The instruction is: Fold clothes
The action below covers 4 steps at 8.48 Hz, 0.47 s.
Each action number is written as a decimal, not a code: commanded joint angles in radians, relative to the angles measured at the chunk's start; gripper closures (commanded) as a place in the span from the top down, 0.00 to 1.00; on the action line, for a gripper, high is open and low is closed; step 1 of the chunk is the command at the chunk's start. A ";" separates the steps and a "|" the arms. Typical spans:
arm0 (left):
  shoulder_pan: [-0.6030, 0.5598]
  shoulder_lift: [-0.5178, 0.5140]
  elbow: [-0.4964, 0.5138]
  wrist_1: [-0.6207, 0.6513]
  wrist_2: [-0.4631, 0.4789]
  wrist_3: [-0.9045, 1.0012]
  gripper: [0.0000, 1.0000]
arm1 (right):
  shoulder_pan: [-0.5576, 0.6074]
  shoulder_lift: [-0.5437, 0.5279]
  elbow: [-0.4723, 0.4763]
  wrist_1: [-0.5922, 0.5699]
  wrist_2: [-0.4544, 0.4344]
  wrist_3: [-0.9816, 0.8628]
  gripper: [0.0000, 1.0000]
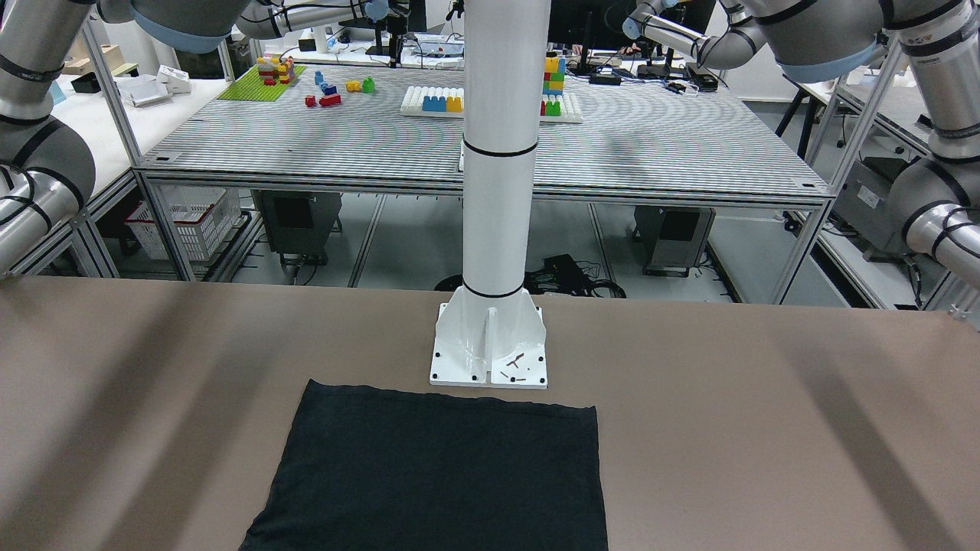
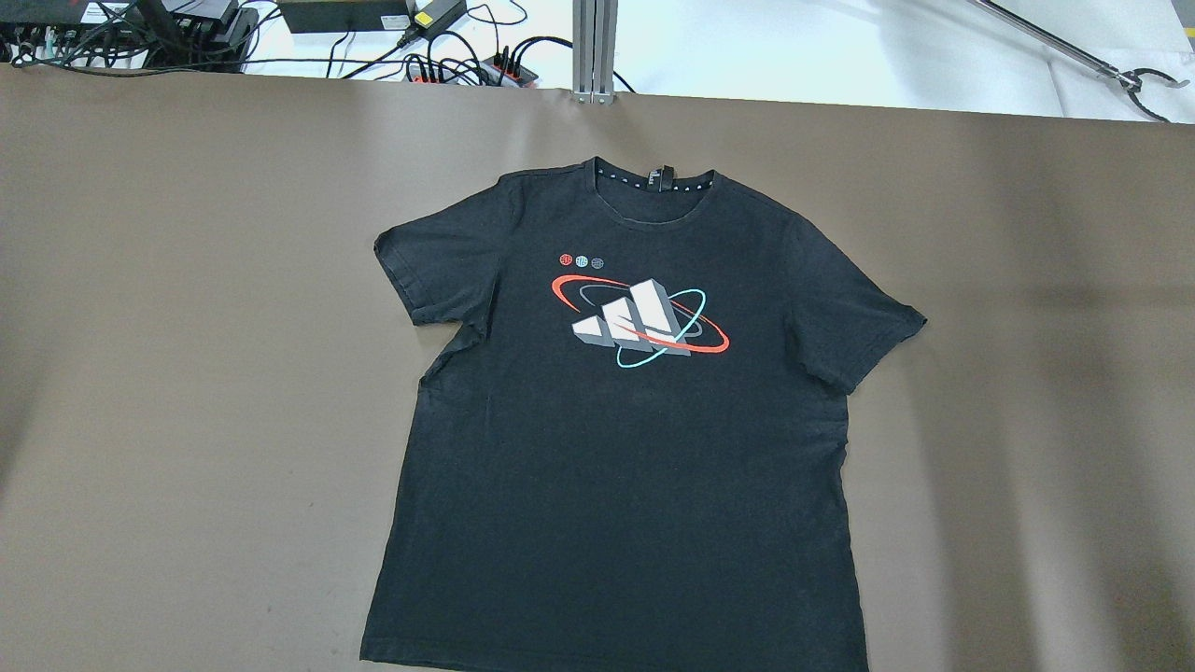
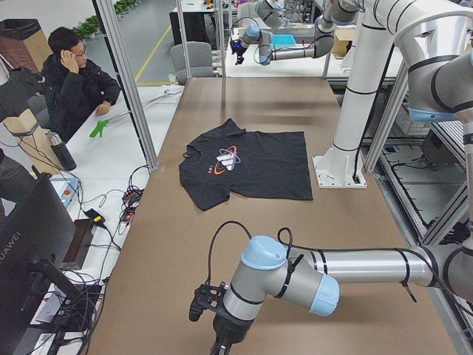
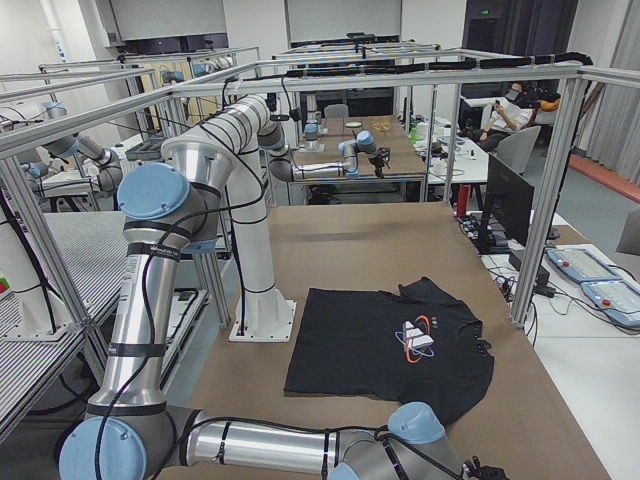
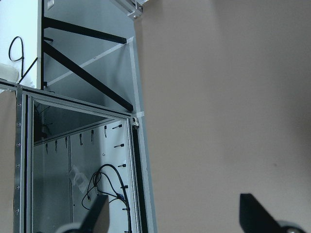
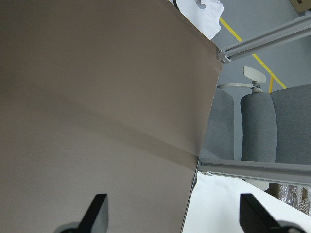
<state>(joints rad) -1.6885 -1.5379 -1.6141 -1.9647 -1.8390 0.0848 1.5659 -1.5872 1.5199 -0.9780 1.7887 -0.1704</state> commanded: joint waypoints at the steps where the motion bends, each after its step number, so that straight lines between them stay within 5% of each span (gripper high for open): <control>1: 0.003 -0.001 0.008 0.000 0.003 -0.005 0.94 | 0.000 0.000 0.002 0.001 -0.003 -0.001 0.95; 4: -0.002 0.002 0.006 -0.002 0.027 -0.008 0.94 | -0.001 -0.003 -0.004 0.002 0.000 -0.001 0.95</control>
<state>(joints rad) -1.6881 -1.5391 -1.6114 -1.9641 -1.8186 0.0765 1.5661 -1.5895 1.5212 -0.9770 1.7869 -0.1717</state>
